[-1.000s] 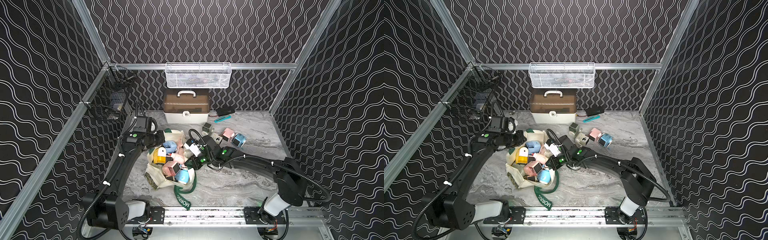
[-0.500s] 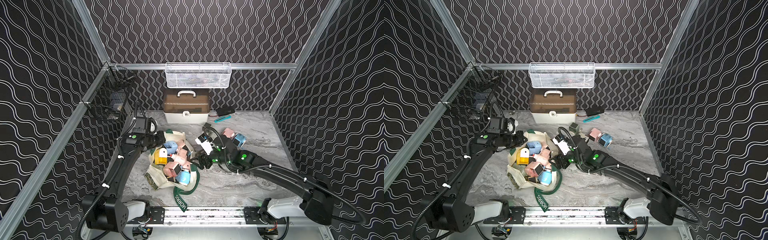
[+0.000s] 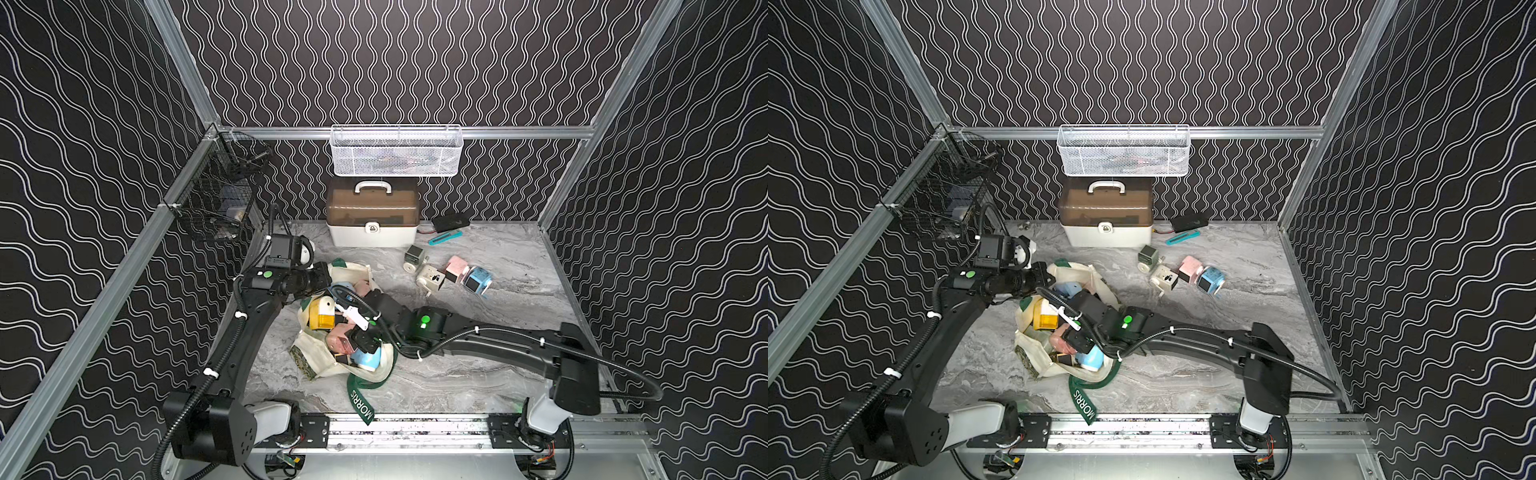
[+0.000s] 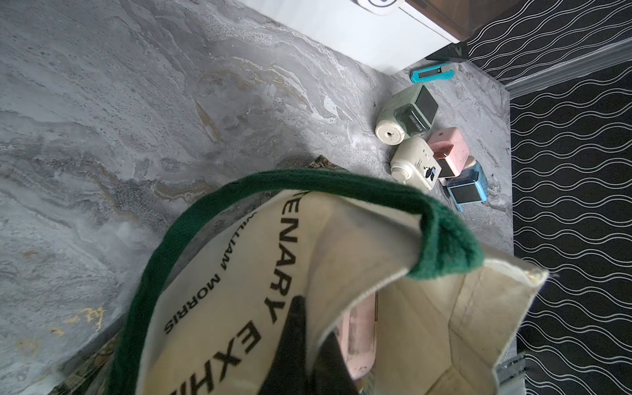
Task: Take out the pencil sharpeners from the tote bags
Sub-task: Adjust the canvas bag at the center of the board, then pick up the pencil sharpener from the canvas bag.
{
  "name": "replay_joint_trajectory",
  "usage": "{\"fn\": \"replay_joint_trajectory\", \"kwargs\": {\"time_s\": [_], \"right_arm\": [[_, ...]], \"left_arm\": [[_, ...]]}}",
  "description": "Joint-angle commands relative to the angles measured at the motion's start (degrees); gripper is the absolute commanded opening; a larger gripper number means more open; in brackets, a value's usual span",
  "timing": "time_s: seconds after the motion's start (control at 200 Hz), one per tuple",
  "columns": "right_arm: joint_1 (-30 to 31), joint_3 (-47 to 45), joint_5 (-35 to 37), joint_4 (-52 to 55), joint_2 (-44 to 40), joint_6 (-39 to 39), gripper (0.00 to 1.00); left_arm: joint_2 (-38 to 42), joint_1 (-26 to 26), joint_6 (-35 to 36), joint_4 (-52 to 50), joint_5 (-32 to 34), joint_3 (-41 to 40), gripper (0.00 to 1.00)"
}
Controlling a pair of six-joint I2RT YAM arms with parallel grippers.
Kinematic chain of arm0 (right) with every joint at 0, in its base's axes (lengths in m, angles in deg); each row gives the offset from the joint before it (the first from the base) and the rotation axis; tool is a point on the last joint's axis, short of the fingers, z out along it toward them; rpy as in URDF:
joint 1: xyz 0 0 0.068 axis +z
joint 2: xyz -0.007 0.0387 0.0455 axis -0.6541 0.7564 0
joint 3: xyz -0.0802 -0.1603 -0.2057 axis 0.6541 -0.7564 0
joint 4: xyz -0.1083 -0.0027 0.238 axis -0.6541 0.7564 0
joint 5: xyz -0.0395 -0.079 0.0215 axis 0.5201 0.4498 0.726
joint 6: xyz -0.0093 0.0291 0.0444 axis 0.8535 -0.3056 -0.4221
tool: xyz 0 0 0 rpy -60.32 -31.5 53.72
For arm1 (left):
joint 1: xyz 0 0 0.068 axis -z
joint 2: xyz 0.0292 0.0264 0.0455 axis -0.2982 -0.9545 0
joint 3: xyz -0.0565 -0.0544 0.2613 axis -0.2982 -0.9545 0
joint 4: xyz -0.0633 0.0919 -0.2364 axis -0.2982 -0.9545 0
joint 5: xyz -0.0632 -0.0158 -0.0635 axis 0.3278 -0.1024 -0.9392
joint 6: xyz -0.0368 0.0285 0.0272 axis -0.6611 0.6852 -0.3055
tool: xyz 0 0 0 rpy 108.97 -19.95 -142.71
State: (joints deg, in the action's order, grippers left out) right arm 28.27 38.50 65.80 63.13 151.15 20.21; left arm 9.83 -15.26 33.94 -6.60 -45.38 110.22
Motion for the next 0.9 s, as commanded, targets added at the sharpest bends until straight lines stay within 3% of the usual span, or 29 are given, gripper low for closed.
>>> {"fn": "replay_joint_trajectory", "kwargs": {"time_s": [0.0, 0.21, 0.425, 0.625, 0.896], "right_arm": [[0.3, 3.2, 9.2, 6.9, 3.3, 1.8, 0.63], [0.2, 2.8, 11.9, 5.9, 5.8, 1.9, 0.55], [0.1, 4.0, 14.4, 5.3, 9.4, 2.6, 0.53], [0.1, 5.7, 15.9, 4.8, 13.3, 2.5, 0.76], [0.1, 7.8, 24.2, 5.0, 19.6, 1.0, 0.76]], "left_arm": [[0.5, -0.2, 0.2, 0.7, -1.2, -0.1, 0.00], [0.3, -0.3, 0.1, 0.6, -1.1, -0.2, 0.00], [0.3, -0.4, 0.1, 0.6, -0.9, -0.2, 0.00], [0.3, -0.4, 0.1, 0.6, -1.1, -0.2, 0.00], [0.8, -0.4, 0.0, 0.6, -0.8, -0.5, 0.00]]}}
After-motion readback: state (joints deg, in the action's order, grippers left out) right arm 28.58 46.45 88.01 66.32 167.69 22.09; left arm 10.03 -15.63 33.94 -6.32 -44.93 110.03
